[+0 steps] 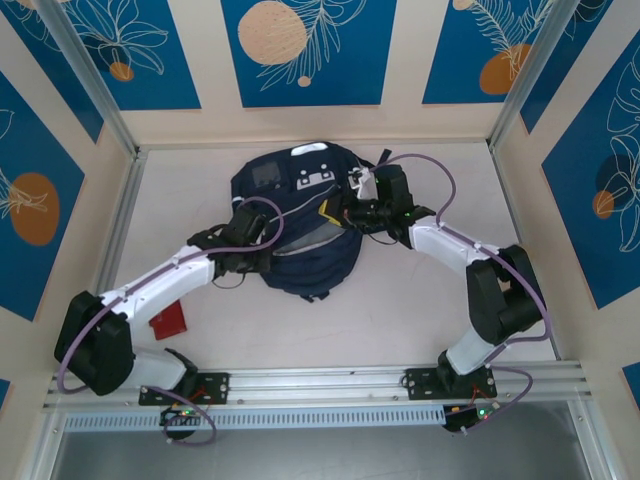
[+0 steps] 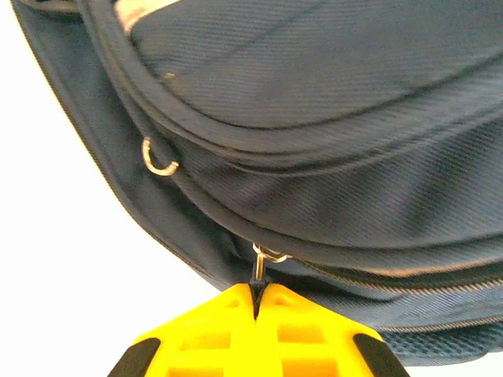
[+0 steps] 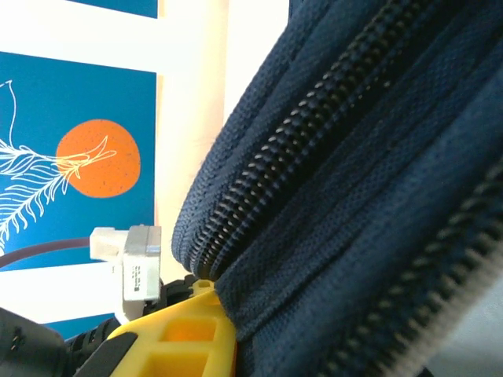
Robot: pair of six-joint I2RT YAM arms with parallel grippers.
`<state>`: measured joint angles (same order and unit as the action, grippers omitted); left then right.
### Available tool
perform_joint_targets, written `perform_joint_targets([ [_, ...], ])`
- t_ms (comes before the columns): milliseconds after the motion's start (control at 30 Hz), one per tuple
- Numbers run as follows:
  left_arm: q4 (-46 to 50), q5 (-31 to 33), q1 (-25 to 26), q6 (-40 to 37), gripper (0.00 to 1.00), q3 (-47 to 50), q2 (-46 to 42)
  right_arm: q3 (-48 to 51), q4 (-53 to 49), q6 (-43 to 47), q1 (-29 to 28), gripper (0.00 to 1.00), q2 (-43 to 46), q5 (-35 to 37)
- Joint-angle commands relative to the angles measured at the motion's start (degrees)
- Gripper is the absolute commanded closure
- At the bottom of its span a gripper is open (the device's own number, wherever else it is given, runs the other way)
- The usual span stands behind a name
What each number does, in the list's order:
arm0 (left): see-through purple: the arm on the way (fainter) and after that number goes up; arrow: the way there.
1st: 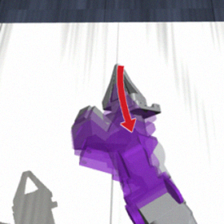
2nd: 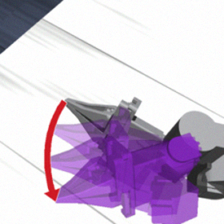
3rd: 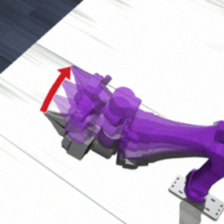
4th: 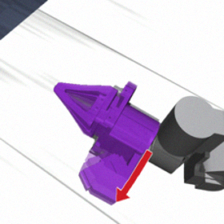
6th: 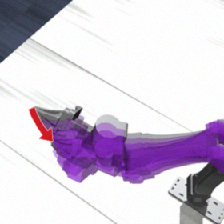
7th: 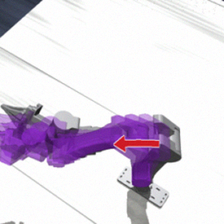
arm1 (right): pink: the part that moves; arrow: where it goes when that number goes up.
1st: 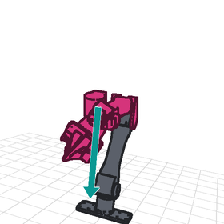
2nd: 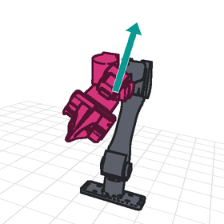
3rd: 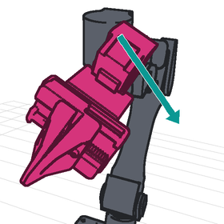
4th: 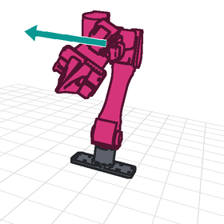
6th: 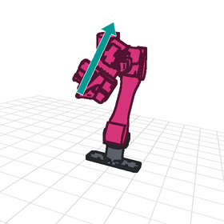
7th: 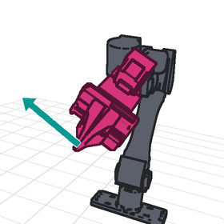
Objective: Pack the student bag
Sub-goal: Unzip the student bag at the center of the table.
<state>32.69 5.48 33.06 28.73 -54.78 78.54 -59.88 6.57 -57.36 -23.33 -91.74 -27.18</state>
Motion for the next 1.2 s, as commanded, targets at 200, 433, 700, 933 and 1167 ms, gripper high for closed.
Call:
perform_joint_targets([
  [200, 2.6, 5.5, -6.8, -7.7, 1.00, -2.4, 4.9, -2.9, -2.5, 3.5, 3.2, 1.00, 2.5, 0.5],
  [433, -3.9, 3.1, -11.2, -8.6, 1.00, -1.8, 6.6, -5.1, -7.3, 5.7, 3.0, 0.93, 0.0, -2.9],
  [700, 1.8, 3.0, -11.4, -6.4, 0.57, -3.8, 3.0, -4.1, -26.2, 14.7, 2.9, 0.33, 4.0, 11.2],
  [933, 5.4, 5.6, -12.0, -6.6, 0.33, -7.0, -0.3, 1.0, -36.1, 18.9, 4.8, 0.23, 13.3, 34.8],
  [1167, 3.7, 5.4, -13.6, -7.2, 0.12, -8.0, -1.8, -0.3, -41.9, 20.2, 15.7, 0.13, 11.0, 53.4],
])
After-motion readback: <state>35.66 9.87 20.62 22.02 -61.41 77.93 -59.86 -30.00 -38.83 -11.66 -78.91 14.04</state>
